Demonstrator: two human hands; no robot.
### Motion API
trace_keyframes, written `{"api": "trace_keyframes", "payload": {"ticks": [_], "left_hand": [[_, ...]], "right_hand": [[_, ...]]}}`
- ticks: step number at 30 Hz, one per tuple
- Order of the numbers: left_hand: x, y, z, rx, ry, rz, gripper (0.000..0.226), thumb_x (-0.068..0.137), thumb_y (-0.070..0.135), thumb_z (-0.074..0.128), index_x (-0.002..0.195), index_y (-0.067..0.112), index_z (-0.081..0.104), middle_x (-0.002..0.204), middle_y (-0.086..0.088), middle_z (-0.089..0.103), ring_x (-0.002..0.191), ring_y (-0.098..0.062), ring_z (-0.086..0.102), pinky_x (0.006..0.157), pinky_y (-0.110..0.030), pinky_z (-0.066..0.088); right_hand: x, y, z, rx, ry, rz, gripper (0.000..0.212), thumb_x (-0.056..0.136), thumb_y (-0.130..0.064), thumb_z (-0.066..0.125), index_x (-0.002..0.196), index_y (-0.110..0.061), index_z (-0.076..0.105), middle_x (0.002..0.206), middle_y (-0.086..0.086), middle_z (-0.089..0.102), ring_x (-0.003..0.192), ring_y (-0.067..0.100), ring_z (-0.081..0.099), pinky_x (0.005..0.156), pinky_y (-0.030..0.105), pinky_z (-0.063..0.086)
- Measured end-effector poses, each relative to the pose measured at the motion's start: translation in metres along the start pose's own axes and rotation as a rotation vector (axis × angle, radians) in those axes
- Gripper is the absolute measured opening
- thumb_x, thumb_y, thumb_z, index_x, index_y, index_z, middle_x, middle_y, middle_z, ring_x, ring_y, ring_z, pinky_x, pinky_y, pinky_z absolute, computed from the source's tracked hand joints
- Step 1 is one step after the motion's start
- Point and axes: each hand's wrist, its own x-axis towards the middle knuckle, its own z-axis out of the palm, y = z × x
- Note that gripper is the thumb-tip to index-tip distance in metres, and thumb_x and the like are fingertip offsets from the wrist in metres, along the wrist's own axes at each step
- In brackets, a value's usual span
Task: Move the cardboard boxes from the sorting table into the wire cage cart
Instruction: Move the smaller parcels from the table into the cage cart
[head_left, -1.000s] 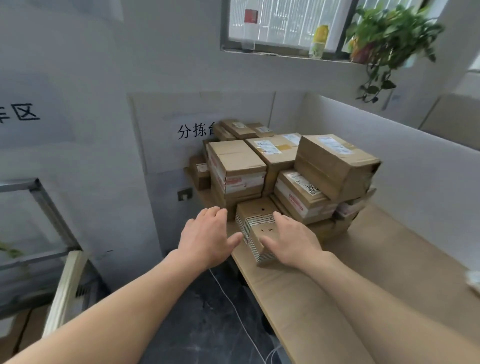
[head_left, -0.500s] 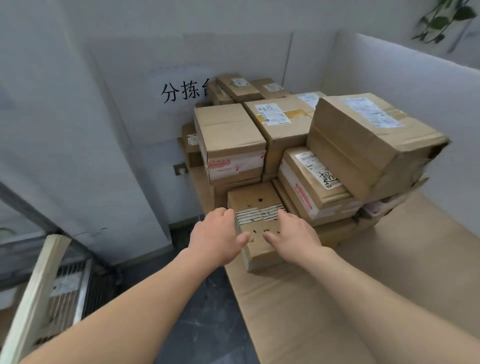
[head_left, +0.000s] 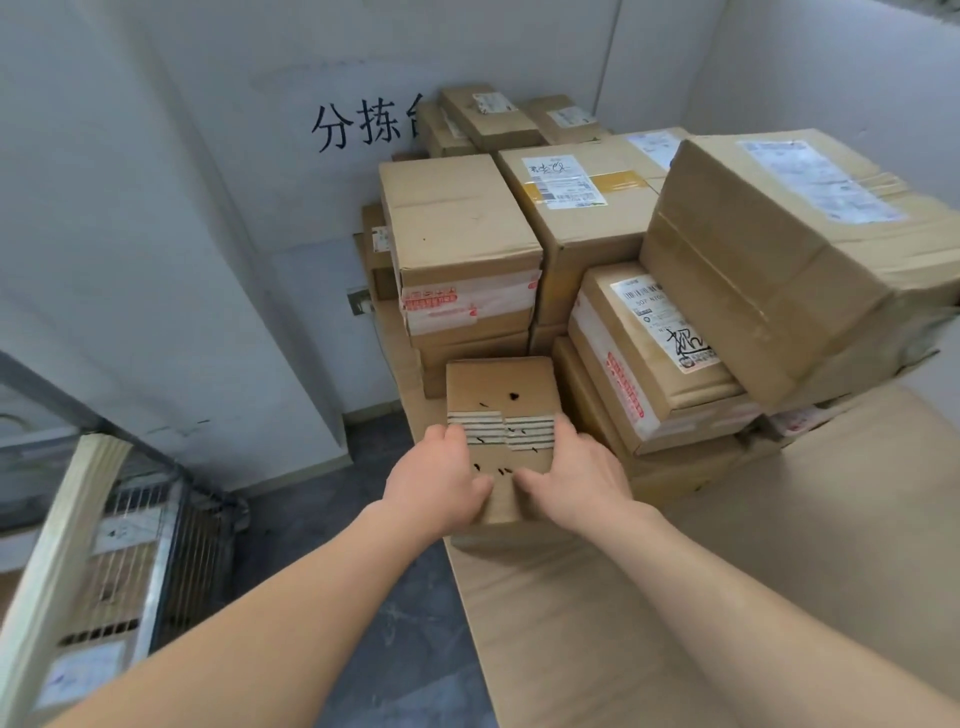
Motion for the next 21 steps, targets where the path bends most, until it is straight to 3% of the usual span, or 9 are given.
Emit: {"api": "trace_keyframes", "payload": {"ticks": [3, 8, 21], "left_hand": [[0.0, -0.007, 0.002, -0.089, 0.0, -0.02, 0.08, 0.092, 0.038, 0.062, 0.155, 0.011, 0.02, 0.142, -0.011, 0.047, 0.122, -0.029, 0.053, 0.1, -0.037, 0.046], [-0.006, -0.009, 0.01, -0.216, 0.028, -0.042, 0.072, 0.091, 0.032, 0.066, 0.149, 0.012, 0.028, 0.137, -0.012, 0.051, 0.119, -0.03, 0.054, 0.1, -0.038, 0.047], [-0.09, -0.079, 0.024, -0.418, -0.016, -0.196, 0.058, 0.076, 0.036, 0.081, 0.121, 0.018, 0.049, 0.118, 0.0, 0.061, 0.108, -0.02, 0.058, 0.092, -0.035, 0.05]], "right_hand": [[0.002, -0.005, 0.004, 0.133, -0.047, 0.114, 0.109, 0.078, -0.058, 0.074, 0.158, -0.015, 0.014, 0.137, 0.01, 0.058, 0.124, 0.031, 0.057, 0.097, 0.039, 0.048], [-0.002, -0.001, 0.009, 0.257, -0.071, 0.119, 0.072, 0.076, -0.051, 0.08, 0.133, -0.022, 0.047, 0.127, 0.001, 0.064, 0.116, 0.024, 0.062, 0.097, 0.042, 0.054], [-0.088, -0.037, 0.052, 0.225, -0.115, 0.103, 0.071, 0.066, -0.054, 0.082, 0.12, -0.018, 0.053, 0.121, 0.0, 0.067, 0.114, 0.022, 0.062, 0.089, 0.03, 0.051]]}}
